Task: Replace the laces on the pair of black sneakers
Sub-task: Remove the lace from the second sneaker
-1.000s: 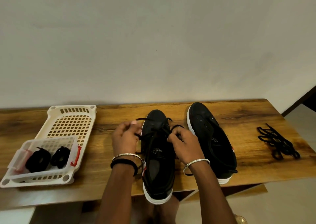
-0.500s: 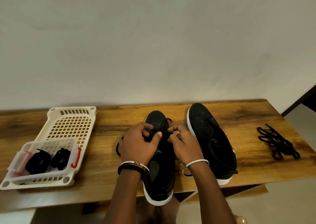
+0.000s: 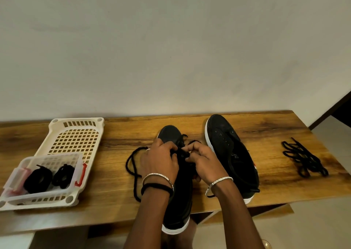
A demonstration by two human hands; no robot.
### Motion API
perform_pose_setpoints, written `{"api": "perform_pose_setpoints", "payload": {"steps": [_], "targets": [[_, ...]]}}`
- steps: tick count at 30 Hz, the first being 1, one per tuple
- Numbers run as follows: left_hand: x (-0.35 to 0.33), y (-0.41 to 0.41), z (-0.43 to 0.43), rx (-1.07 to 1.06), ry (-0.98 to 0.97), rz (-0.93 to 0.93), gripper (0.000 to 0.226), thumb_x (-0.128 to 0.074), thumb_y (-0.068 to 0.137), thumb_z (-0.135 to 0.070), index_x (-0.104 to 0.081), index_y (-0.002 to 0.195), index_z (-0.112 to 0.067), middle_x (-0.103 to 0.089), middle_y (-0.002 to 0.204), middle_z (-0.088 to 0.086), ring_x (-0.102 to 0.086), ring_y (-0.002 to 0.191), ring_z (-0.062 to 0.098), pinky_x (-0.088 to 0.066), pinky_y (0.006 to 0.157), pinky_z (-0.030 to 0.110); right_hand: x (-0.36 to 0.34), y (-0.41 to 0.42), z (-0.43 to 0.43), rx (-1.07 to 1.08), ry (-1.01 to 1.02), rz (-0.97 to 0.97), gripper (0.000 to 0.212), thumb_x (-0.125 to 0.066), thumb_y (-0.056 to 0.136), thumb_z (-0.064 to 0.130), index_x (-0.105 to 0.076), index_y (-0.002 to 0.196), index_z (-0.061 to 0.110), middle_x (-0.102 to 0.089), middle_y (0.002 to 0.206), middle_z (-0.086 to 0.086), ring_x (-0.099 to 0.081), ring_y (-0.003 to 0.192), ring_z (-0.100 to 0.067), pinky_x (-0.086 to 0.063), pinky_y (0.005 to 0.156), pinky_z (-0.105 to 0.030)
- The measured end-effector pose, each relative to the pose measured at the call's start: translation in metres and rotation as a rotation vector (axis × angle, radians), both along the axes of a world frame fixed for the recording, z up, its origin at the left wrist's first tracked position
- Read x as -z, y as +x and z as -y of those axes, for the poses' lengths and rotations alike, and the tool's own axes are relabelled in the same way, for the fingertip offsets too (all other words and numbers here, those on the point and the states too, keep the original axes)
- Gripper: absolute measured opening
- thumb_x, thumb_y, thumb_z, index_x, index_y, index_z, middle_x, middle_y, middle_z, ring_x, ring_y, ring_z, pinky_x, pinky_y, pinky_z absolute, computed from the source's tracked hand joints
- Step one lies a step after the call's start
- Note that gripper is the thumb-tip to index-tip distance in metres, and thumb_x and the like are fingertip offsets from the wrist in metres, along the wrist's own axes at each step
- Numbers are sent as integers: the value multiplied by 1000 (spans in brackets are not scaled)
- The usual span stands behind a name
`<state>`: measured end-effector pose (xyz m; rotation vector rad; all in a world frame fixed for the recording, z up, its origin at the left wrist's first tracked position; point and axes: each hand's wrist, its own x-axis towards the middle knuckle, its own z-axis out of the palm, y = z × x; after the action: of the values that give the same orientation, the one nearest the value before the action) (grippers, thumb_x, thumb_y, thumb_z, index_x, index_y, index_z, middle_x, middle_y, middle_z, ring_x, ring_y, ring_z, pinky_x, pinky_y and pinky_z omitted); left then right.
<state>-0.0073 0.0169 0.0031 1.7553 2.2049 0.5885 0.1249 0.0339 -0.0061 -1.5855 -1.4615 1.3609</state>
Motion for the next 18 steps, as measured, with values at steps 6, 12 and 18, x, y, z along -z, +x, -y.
{"api": "perform_pose_setpoints", "payload": {"steps": [6, 12, 18], "targets": [[3, 2, -2, -53, 24, 53, 7, -66, 91, -35, -67, 98, -35, -54, 105, -9, -58, 89, 13, -47, 74, 28, -1, -4, 1, 45, 0, -13, 24, -50, 94, 2, -67, 101, 17, -64, 79, -1, -51, 54, -10, -38, 43, -20], [9, -1, -6, -459, 6, 923, 14, -73, 84, -14, -70, 73, -22, -66, 75, -4, -61, 73, 16, -43, 61, 25, -8, -8, 3, 83, 0, -45, 15, -54, 94, 3, -60, 105, 12, -63, 75, 0, -50, 50, -6, -37, 41, -15], [17, -33, -17, -663, -156, 1388, 25, -53, 101, -23, -56, 77, -17, -46, 63, 1, -42, 56, 14, -33, 55, 26, -10, -9, 3, 107, -2, -29, 15, -54, 92, 1, -59, 103, 9, -62, 76, -2, -48, 49, -8, -38, 40, -16]]}}
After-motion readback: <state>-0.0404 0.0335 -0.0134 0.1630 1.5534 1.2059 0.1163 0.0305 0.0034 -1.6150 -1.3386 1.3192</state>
